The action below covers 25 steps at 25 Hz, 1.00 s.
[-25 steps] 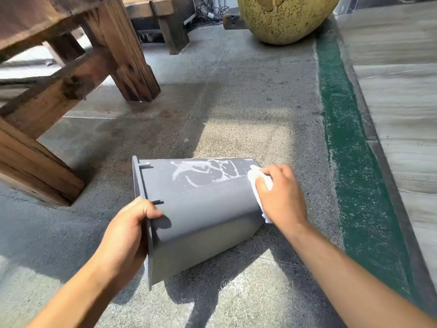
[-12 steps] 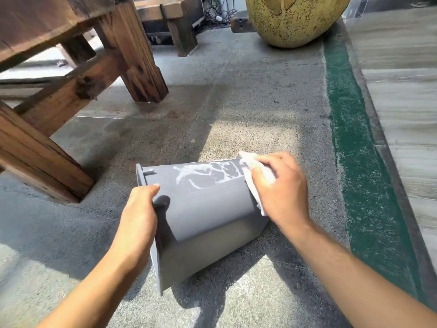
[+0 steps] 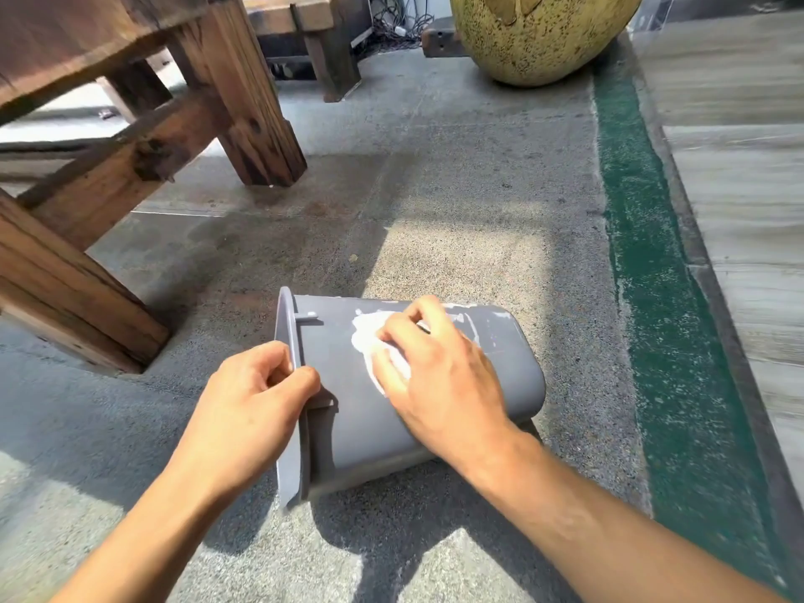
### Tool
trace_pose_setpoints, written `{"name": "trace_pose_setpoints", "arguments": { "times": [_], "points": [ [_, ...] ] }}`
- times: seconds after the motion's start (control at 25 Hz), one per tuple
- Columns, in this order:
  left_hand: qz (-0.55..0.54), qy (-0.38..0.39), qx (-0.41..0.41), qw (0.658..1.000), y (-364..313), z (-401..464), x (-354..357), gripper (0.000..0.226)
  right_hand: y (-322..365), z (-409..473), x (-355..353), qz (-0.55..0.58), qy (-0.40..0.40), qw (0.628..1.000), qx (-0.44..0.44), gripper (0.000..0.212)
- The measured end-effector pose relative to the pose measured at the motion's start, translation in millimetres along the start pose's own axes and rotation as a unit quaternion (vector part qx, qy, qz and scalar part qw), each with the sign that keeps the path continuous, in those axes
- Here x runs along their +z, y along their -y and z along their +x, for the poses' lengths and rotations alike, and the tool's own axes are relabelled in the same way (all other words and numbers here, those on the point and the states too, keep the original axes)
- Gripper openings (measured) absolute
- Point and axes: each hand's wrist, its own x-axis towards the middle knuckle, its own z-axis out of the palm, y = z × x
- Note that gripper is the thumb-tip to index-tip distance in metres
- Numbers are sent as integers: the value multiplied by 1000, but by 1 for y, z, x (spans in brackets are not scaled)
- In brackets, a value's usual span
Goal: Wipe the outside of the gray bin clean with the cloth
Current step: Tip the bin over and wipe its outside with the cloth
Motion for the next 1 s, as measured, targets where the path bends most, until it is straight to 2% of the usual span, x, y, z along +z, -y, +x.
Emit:
{"name": "trace_pose_setpoints", "arguments": {
  "times": [0.16, 0.28, 0.36, 0.44, 0.48, 0.6, 0.68, 0.76, 0.88, 1.0],
  "points": [
    [-45, 9, -16, 999, 7, 0, -2, 38, -86, 0, -15, -110, 12, 976, 190, 14],
    [-75, 16, -27, 997, 6, 1, -2, 36, -126, -6, -24, -70, 26, 947, 312, 14],
    [-54, 20, -27, 998, 7, 2, 0, 32, -128, -11, -26, -43, 0, 938, 343, 16],
    [-60, 28, -44, 997, 7, 3, 1, 23, -113, -13, -26, -42, -20, 946, 321, 23],
    [-86, 38, -56, 994, 8, 3, 1, 26, -101, -11, -26, -34, -31, 954, 296, 25],
    [-180, 44, -79, 979, 7, 2, -1, 53, -51, -5, -21, 44, -62, 985, 157, 25],
    [-214, 40, -83, 972, 3, 3, -3, 48, -10, 2, -15, 108, -74, 990, 47, 24],
    [-211, 49, -79, 973, 0, 4, -2, 35, 24, 14, -7, 139, -65, 988, -16, 26],
    [-198, 78, -67, 975, 0, 6, 1, 33, 49, 24, 8, 71, -42, 996, -41, 25],
    [-199, 84, -63, 974, 3, 4, -4, 34, 40, 19, 16, -22, -24, 997, -66, 24]
  ]
}}
